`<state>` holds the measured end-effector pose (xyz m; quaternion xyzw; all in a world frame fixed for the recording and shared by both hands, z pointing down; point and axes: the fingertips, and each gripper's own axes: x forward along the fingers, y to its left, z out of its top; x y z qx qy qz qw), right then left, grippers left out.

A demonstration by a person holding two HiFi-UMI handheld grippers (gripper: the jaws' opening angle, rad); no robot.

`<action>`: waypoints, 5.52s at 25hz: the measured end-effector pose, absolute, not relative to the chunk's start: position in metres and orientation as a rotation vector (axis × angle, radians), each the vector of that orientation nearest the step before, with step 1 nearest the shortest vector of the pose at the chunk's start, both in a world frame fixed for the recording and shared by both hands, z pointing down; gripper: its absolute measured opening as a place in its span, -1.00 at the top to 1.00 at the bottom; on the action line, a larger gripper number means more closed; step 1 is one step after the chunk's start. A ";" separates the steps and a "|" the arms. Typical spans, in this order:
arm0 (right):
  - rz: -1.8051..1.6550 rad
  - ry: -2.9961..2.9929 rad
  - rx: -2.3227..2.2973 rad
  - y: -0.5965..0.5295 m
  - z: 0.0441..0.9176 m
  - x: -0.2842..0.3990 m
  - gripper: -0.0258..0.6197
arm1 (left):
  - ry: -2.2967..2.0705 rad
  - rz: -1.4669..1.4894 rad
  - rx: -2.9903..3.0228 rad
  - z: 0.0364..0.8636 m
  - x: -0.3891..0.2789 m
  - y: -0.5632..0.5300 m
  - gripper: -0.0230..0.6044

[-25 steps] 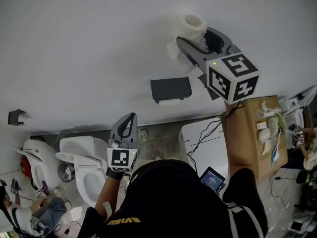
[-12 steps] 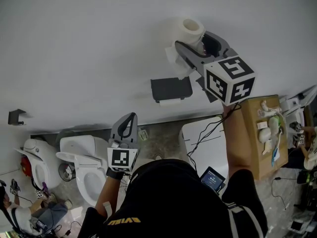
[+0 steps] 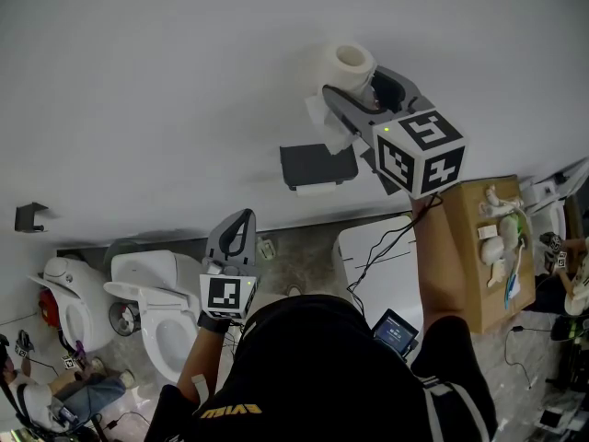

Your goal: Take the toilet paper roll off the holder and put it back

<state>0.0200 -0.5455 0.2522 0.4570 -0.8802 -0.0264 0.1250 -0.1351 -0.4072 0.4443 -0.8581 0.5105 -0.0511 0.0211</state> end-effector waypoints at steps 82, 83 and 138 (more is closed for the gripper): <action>-0.052 -2.456 1.358 -0.533 0.460 0.007 0.07 | 1.616 -0.226 -2.659 0.455 -0.129 -0.402 0.89; -0.058 -2.453 1.362 -0.533 0.460 0.007 0.07 | 1.617 -0.223 -2.661 0.454 -0.129 -0.401 0.89; 0.038 -2.428 1.643 -0.066 0.391 0.054 -0.10 | 1.484 -0.153 -2.692 0.417 -0.130 -0.036 0.89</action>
